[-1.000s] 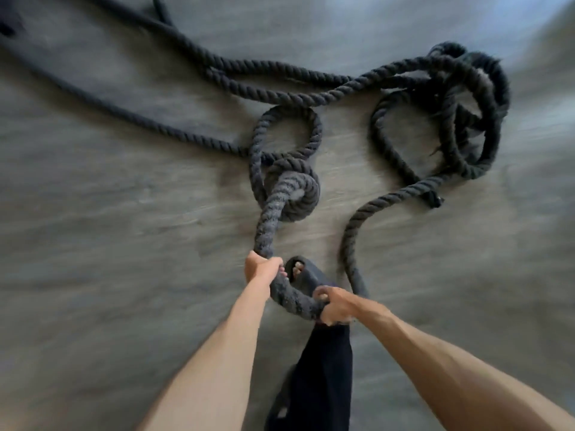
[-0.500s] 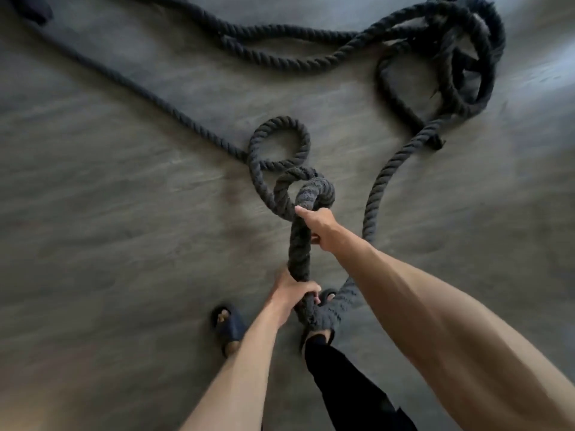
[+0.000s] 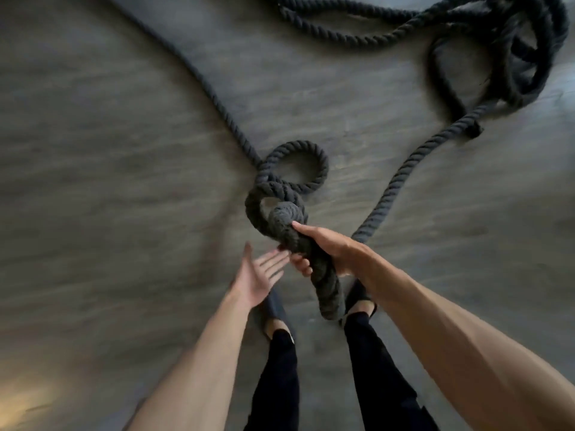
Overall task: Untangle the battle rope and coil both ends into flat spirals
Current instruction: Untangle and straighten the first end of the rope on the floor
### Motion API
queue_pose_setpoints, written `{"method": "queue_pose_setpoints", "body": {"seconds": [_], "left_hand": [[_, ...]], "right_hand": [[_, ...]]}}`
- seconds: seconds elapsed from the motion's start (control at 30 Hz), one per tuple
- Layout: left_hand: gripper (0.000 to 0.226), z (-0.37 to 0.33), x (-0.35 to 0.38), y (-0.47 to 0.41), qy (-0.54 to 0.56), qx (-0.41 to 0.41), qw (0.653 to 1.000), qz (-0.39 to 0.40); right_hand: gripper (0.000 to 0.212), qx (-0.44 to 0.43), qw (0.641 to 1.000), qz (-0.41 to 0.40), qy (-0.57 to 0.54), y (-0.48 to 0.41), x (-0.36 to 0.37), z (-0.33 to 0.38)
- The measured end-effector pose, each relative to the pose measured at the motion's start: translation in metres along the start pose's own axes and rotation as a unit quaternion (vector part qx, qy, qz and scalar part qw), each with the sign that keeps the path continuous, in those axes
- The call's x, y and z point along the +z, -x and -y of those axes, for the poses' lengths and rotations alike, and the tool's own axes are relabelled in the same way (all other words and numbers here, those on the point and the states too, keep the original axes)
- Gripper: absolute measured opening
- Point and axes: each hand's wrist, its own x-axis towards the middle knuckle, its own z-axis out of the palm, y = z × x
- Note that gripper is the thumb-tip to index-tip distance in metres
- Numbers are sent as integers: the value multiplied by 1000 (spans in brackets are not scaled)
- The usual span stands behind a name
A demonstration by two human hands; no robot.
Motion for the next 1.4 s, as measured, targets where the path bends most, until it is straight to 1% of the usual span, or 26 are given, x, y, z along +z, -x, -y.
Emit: {"method": "queue_pose_setpoints", "body": {"seconds": [0.07, 0.13, 0.17, 0.23, 0.3, 0.37, 0.43, 0.47, 0.5, 0.53, 0.6, 0.67, 0.7, 0.77, 0.83, 0.9, 0.97, 1.03, 1.07, 1.1, 1.13, 1.2, 1.23, 1.27, 1.33, 1.4], "left_hand": [[93, -23, 9, -4, 80, -17, 995, 56], [96, -37, 24, -10, 114, -19, 989, 97], [92, -40, 34, -14, 113, -14, 990, 87], [72, -39, 52, -18, 81, -20, 996, 43], [51, -34, 68, -26, 39, -39, 998, 4], [43, -33, 75, -31, -16, -35, 998, -41], [35, -30, 81, -33, -131, 34, 987, -91], [38, -22, 85, -34, -232, 79, 962, -121], [49, -9, 89, -34, -370, 122, 908, -154], [61, 10, 90, -33, -511, 158, 828, -165], [69, 54, 83, -27, -700, 209, 667, -142], [65, 85, 68, -19, -803, 252, 527, -112], [63, 94, 61, -16, -836, 266, 471, -96], [59, 100, 58, -9, -870, 281, 398, -73], [55, 100, 67, -5, -888, 291, 352, -61], [53, 100, 73, -6, -898, 293, 324, -46], [55, 99, 75, -9, -907, 284, 310, -28], [60, 95, 75, -12, -906, 266, 328, -10], [62, 92, 75, -15, -898, 255, 358, 0], [61, 87, 75, -18, -877, 242, 416, 7], [58, 81, 77, -21, -833, 222, 507, 4], [53, 62, 83, -31, -682, 175, 709, -41], [52, 51, 85, -37, -597, 161, 782, -76], [50, 40, 88, -42, -516, 144, 837, -111], [41, 19, 88, -50, -379, 100, 905, -165], [38, 3, 85, -58, -326, 58, 923, -198]], "right_hand": [[52, 24, 996, 77, -29, 6, -2, -3], [51, 35, 991, 120, -52, 11, -6, -7], [51, 41, 988, 132, -69, 12, -8, -11], [51, 52, 985, 129, -106, 13, -11, -19], [54, 47, 991, 84, -94, 12, -16, -29], [61, 48, 998, 12, -39, 11, -22, -38], [60, 41, 991, -112, 57, 9, -30, -45], [58, 22, 977, -188, 102, 9, -35, -47], [55, -7, 959, -256, 117, 7, -40, -47], [53, -41, 947, -305, 88, 6, -48, -45], [53, -85, 939, -334, -22, 6, -64, -28], [55, -68, 943, -325, -21, 6, -82, -3], [58, -42, 946, -321, 9, 4, -89, 6], [67, 12, 944, -325, 61, -4, -99, 11], [71, 45, 930, -353, 92, -12, -105, 5], [68, 57, 911, -395, 103, -22, -112, -10], [52, 46, 907, -411, 73, -30, -117, -26], [41, 30, 903, -428, 17, -34, -118, -36], [37, 20, 900, -436, -10, -34, -116, -36], [34, 3, 897, -441, -36, -34, -114, -35], [32, -21, 895, -441, -62, -33, -112, -34], [28, -71, 897, -421, -116, -25, -104, -28], [26, -91, 903, -393, -150, -20, -100, -26], [25, -109, 910, -356, -183, -14, -97, -25], [26, -139, 924, -276, -227, -3, -90, -21], [30, -159, 936, -210, -233, 8, -85, -18]]}}
